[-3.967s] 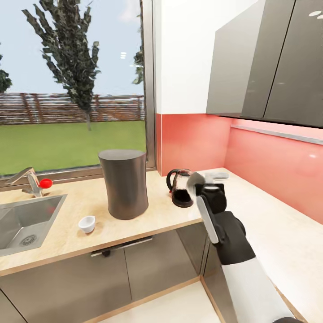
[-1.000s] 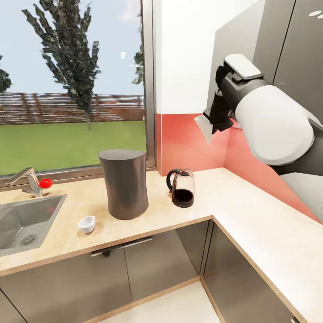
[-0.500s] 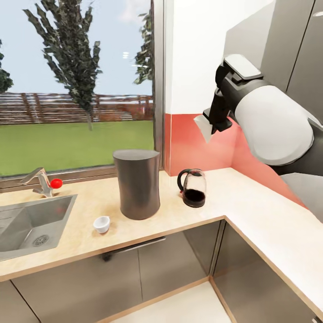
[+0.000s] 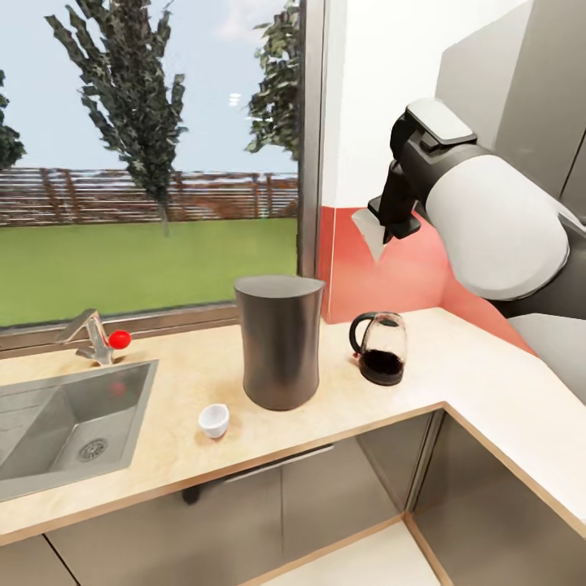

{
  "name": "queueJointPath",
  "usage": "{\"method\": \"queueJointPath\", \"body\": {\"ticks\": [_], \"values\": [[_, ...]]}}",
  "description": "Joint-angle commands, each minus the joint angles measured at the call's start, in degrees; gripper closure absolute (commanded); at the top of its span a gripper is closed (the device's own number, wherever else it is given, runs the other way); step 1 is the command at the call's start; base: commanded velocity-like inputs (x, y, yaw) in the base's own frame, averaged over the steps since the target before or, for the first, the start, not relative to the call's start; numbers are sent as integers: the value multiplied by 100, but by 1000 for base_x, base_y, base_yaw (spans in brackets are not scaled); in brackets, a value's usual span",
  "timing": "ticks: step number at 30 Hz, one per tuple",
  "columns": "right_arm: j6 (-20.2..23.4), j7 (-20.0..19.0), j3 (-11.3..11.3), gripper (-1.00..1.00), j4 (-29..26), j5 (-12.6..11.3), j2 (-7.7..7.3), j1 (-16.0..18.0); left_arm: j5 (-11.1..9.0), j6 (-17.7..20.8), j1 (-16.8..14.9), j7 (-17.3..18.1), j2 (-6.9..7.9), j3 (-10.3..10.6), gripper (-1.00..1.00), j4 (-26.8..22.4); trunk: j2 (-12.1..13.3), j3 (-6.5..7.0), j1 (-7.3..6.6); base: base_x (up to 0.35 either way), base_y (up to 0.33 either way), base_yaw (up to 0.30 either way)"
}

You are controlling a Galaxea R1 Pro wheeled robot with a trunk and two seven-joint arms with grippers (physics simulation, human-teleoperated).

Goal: Set up a coffee station on the kitchen countertop: keep the coffee maker on the countertop, move the bottle of coffee from the kitchen shelf to the counter next to the coffee maker, place a paper coffee filter on top of the coffee maker, put the saucer next to the coffee maker with the coffee cup on the saucer, and place the electric kettle next to the coffee maker.

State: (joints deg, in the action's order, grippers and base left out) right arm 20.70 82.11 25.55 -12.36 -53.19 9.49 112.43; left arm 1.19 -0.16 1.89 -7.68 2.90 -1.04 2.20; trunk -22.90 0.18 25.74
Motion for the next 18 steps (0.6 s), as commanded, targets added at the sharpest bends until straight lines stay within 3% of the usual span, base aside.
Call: {"method": "queueJointPath", "body": {"ticks": [1, 11, 18], "values": [[14, 15, -33, 100, -8, -52, 0, -2, 13, -2, 0, -10, 0, -10, -100, 1, -2, 0, 4, 229, 279, 0], [13, 15, -33, 100, 5, -51, 0, -4, 13, -5, 3, -10, -9, -10, -100, 8, -2, 0, 4, 233, 257, 0], [12, 15, -33, 100, 20, -51, -1, -6, 13, -6, 4, -31, -1, -10, -100, 8, -2, 0, 4, 63, 60, 0]]}}
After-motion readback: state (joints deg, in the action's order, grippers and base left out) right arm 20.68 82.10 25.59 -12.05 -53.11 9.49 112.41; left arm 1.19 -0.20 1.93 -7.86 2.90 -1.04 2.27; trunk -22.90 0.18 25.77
